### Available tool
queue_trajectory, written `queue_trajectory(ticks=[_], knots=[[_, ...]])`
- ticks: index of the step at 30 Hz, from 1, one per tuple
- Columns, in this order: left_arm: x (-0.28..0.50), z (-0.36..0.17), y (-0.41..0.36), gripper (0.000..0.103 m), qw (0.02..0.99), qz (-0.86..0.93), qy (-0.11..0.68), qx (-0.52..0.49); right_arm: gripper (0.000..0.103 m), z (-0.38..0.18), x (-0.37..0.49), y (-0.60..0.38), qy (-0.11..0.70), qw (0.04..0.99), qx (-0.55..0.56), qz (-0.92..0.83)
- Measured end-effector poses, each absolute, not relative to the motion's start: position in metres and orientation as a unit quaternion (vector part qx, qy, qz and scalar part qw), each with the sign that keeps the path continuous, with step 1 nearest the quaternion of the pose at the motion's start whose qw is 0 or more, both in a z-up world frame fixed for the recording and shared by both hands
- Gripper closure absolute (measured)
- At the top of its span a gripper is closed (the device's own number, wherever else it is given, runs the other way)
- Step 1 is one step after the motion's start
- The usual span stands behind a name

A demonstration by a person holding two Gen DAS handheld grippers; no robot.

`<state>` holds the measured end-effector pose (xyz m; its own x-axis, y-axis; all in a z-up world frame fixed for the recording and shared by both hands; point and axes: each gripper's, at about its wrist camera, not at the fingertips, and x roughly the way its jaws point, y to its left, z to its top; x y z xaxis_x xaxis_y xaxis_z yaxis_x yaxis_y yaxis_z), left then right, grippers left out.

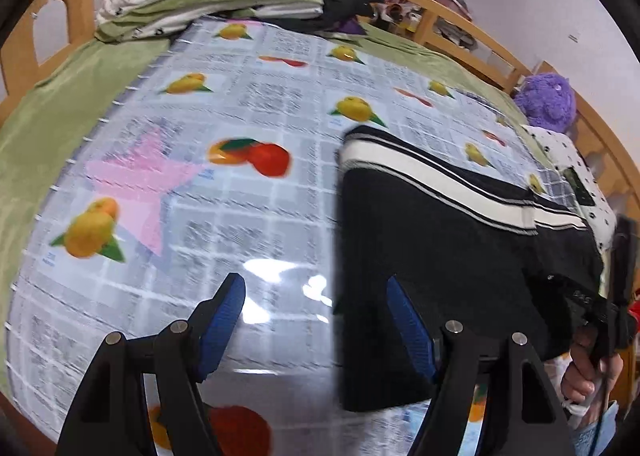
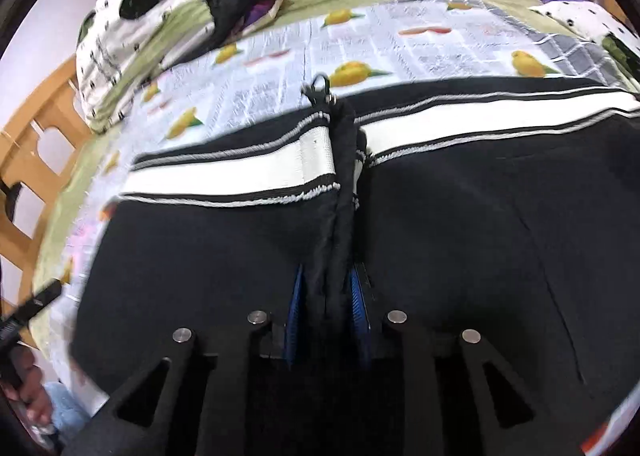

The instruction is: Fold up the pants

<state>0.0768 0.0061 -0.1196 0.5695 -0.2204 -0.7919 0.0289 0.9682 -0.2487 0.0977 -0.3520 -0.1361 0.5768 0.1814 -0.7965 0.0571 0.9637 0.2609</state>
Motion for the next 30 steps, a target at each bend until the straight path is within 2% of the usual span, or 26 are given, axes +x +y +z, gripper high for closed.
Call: queue_trajectory(ticks=[1,4,8,11,14,18,23,27,30], knots=[[0.075,-0.125,0.000,0.031,0.874,-0.080,0.466,-0.108,0.078,-0.130,0.088,-0.354,0.446,0.885,0.129,0.036],[0.068,-0.151,-0.020,0.031,0.851,-0.084,0.508,-0.106,0.060,-0.119,0.050,-0.343,0.426,0.897,0.103,0.056],[0.051,-0.158,-0.048,0.030,0.865,-0.059,0.497,-0.025,0.059,-0.155,0.026,-0.333,0.465,0.883,0.060,0.033],[0.050,-0.148,-0.055,0.031,0.862,-0.071,0.502,-0.022,0.059,-0.153,0.022,-0.333,0.453,0.889,0.051,0.041],[0.044,-0.124,-0.051,0.031,0.875,-0.068,0.479,-0.003,0.059,-0.135,0.015,-0.347,0.454,0.887,0.079,0.035],[0.043,-0.075,-0.036,0.031,0.893,-0.060,0.446,0.012,0.059,-0.086,0.008,-0.368,0.415,0.906,0.081,0.012],[0.054,-0.024,-0.013,0.031,0.904,-0.064,0.422,0.004,0.048,-0.028,0.001,-0.415,0.389,0.916,0.095,-0.010],[0.064,-0.010,0.003,0.031,0.904,-0.075,0.420,-0.020,0.045,-0.010,-0.007,-0.455,0.383,0.916,0.109,-0.049],[0.070,-0.020,0.006,0.031,0.901,-0.086,0.425,-0.033,0.045,-0.020,-0.017,-0.489,0.393,0.906,0.140,-0.072]])
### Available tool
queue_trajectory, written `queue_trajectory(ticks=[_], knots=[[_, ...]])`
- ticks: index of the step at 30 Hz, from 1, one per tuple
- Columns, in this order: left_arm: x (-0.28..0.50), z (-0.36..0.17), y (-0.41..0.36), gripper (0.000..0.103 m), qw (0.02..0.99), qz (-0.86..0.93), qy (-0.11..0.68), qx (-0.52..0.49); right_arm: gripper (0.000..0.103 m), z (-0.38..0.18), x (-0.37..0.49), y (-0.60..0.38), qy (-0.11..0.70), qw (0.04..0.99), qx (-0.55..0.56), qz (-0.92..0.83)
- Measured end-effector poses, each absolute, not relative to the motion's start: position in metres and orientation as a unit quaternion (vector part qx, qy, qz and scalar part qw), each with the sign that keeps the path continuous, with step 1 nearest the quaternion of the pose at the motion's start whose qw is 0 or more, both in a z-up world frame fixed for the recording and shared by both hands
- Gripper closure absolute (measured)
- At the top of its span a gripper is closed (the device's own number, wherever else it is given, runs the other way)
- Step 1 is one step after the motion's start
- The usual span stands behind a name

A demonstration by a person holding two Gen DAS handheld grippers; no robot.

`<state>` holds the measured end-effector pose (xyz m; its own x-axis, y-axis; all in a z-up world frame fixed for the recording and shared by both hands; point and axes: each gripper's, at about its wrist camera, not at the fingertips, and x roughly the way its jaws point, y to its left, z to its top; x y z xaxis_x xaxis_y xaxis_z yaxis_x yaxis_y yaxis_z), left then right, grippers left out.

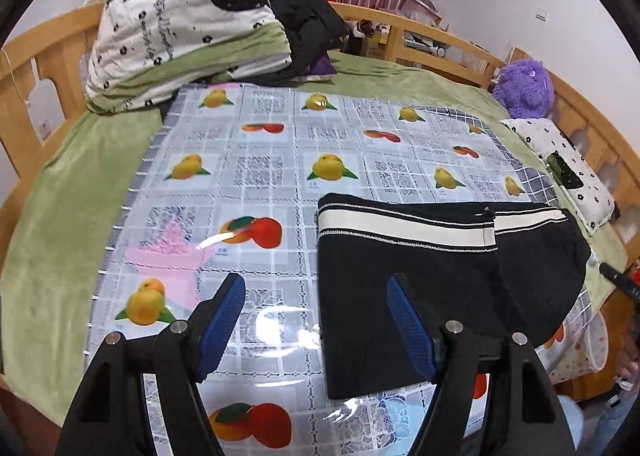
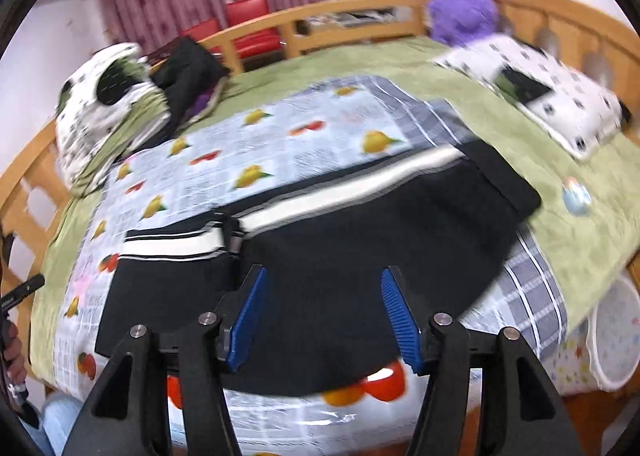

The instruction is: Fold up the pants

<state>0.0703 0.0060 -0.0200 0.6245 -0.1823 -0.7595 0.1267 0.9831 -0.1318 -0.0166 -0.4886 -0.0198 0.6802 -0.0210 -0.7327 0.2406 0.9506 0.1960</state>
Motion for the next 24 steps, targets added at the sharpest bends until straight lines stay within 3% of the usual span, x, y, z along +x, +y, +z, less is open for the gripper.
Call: queue_trajectory(ticks=[11,16,18,20,21,24], knots=[[0.137,-0.127,-0.010,0.033,0.855,-0.149,0.491,-0.071,0.045,-0.143,-0.018,-0.550,0.459,0.850,0.236,-0.104],[0.174,-0.160,-0.020,0.035,0.843,-0.172,0.500,-0.100,0.045,-0.158,-0.011,-0.563,0.393,0.863,0.301,-0.097],[0.186,-0.161,-0.027,0.057,0.838,-0.193,0.498,-0.107,0.047,-0.162,-0.002,-0.567,0.384,0.859,0.324,-0.094],[0.196,-0.160,-0.032,0.080,0.835,-0.191,0.505,-0.109,0.065,-0.163,0.008,-0.564,0.386,0.859,0.322,-0.099],[0.200,-0.156,-0.032,0.088,0.836,-0.196,0.500,-0.111,0.080,-0.161,0.014,-0.561,0.393,0.859,0.310,-0.110],[0.208,-0.137,-0.020,0.093,0.840,-0.204,0.484,-0.134,0.088,-0.149,0.020,-0.555,0.386,0.859,0.316,-0.117]])
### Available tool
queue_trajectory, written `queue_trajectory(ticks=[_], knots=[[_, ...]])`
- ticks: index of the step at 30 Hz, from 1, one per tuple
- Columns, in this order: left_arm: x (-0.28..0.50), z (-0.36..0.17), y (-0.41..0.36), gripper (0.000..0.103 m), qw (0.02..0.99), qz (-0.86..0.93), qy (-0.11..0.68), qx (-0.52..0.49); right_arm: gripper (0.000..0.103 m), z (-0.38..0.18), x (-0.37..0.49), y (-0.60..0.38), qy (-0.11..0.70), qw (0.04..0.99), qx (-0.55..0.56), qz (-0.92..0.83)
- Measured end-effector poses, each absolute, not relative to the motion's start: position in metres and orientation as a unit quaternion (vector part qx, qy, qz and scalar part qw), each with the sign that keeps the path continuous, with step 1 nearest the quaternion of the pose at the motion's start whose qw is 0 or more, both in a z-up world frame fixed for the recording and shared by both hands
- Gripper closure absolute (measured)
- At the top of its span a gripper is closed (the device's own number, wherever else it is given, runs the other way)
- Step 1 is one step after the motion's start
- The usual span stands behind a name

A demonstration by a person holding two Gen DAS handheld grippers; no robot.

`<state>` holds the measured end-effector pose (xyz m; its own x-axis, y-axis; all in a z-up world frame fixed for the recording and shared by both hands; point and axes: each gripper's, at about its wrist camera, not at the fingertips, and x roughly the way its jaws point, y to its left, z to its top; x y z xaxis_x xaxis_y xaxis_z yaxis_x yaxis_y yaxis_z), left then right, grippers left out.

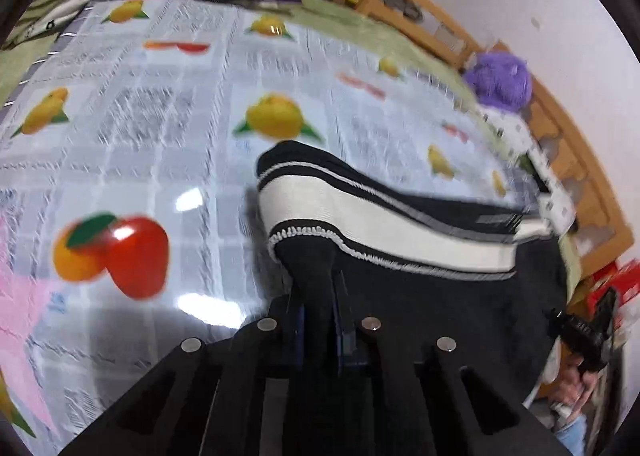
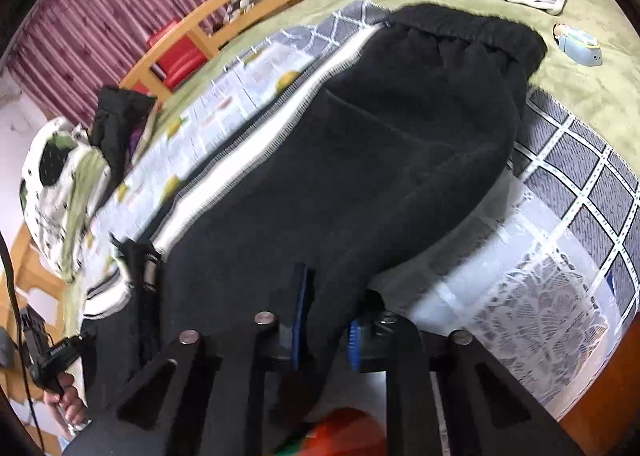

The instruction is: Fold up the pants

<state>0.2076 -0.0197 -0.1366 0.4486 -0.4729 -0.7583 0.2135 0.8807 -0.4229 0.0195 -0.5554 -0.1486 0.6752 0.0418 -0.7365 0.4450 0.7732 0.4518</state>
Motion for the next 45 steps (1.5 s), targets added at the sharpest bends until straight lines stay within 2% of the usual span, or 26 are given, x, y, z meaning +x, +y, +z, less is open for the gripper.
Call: queue_trajectory(ticks=[6,12,14,16,18,20,22,23,27,29,30,33,35,38,43,45], knots=[[0.222,-0.102,0.044,0.092,0.866,-0.157,0.457,-0.131,0.090,-0.126,0.047,-0.505,0.402,0.864,0.297,-0.061],[0.226,-0.097,0.111,0.092,0.881,-0.052,0.461,-0.093,0.089,-0.139,0.090,-0.419,0.450,0.854,0.258,0.039],[0.225,-0.103,0.120,0.084,0.877,-0.030,0.471,-0.087,0.083,-0.150,0.099,-0.401,0.471,0.848,0.237,0.052],[0.219,-0.109,0.126,0.081,0.874,0.003,0.479,-0.077,0.074,-0.160,0.101,-0.395,0.488,0.842,0.223,0.056],[0.208,-0.113,0.125,0.079,0.872,0.010,0.485,-0.061,0.072,-0.161,0.090,-0.400,0.483,0.845,0.221,0.066],[0.190,-0.114,0.123,0.069,0.871,0.002,0.487,-0.059,0.070,-0.153,0.073,-0.414,0.461,0.859,0.216,0.062],[0.170,-0.111,0.118,0.063,0.877,-0.006,0.476,-0.064,0.058,-0.144,0.063,-0.429,0.441,0.872,0.208,0.038],[0.161,-0.109,0.116,0.058,0.880,-0.013,0.469,-0.071,0.056,-0.140,0.061,-0.440,0.429,0.878,0.210,0.024],[0.137,-0.102,0.082,0.057,0.887,-0.082,0.446,-0.092,0.053,-0.141,0.078,-0.481,0.418,0.876,0.235,-0.047],[0.131,-0.104,0.062,0.052,0.884,-0.116,0.441,-0.106,0.053,-0.152,0.088,-0.500,0.421,0.867,0.258,-0.069],[0.130,-0.107,0.048,0.052,0.879,-0.140,0.444,-0.106,0.059,-0.157,0.095,-0.507,0.422,0.864,0.260,-0.084],[0.130,-0.127,0.004,0.051,0.865,-0.174,0.466,-0.071,0.066,-0.165,0.108,-0.521,0.415,0.868,0.254,-0.095],[0.128,-0.145,-0.019,0.051,0.853,-0.181,0.487,-0.051,0.066,-0.165,0.115,-0.525,0.411,0.871,0.251,-0.094],[0.117,-0.146,-0.042,0.047,0.869,-0.159,0.468,0.013,0.065,-0.165,0.119,-0.523,0.414,0.873,0.240,-0.094],[0.108,-0.131,-0.009,0.047,0.867,-0.153,0.470,-0.057,0.046,-0.161,0.105,-0.512,0.428,0.875,0.211,-0.083],[0.099,-0.126,0.009,0.047,0.873,-0.130,0.463,-0.075,0.044,-0.161,0.099,-0.501,0.430,0.879,0.189,-0.082]])
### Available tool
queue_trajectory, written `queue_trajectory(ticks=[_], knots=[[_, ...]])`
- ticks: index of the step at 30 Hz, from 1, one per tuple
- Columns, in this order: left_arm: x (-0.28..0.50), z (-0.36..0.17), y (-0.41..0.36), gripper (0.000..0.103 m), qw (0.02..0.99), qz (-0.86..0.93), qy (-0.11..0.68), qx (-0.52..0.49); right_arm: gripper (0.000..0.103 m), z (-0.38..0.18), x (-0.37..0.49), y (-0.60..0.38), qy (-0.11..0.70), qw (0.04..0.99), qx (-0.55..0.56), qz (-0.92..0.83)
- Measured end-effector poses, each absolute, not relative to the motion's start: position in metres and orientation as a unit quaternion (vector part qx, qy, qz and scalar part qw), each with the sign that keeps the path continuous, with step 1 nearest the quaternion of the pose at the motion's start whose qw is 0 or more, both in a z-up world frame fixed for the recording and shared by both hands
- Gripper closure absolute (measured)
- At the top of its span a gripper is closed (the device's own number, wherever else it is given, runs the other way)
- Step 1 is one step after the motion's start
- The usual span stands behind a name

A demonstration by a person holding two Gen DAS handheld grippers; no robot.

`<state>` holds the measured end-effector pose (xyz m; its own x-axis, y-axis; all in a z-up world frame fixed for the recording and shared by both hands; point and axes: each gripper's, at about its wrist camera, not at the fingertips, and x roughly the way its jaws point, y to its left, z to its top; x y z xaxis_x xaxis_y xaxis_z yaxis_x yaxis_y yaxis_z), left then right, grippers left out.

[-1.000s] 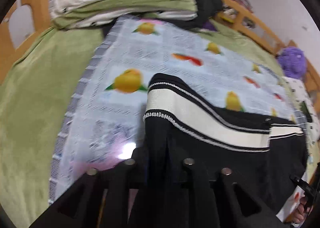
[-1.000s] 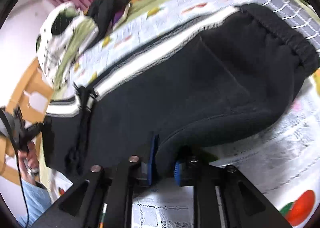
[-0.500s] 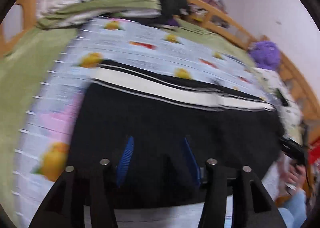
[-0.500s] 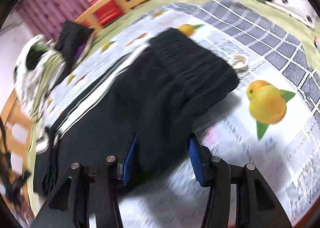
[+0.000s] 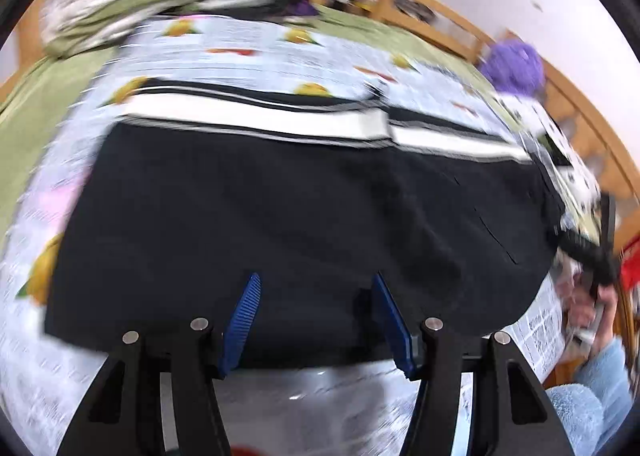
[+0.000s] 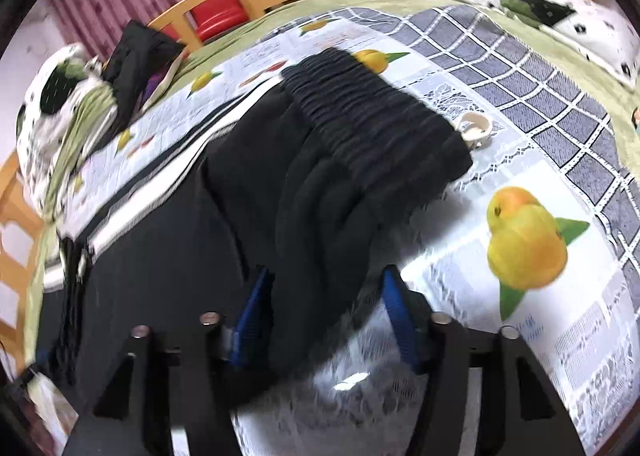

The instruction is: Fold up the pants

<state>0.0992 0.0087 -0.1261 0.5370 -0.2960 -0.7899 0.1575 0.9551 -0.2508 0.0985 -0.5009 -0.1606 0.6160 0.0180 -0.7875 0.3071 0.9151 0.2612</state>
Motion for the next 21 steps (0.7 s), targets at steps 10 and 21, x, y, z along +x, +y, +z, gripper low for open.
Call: queue_trajectory(ticks=[10,21], knots=[[0.050,-0.147,0.102,0.049,0.875,-0.005,0.465,-0.132,0.014,-0.164,0.071,-0.481,0.410,0.890,0.188,-0.069],[0.042,-0.160,0.152,0.050,0.878,0.002,0.418,-0.232,0.000,-0.174,0.082,-0.454,0.441,0.888,0.106,-0.078]])
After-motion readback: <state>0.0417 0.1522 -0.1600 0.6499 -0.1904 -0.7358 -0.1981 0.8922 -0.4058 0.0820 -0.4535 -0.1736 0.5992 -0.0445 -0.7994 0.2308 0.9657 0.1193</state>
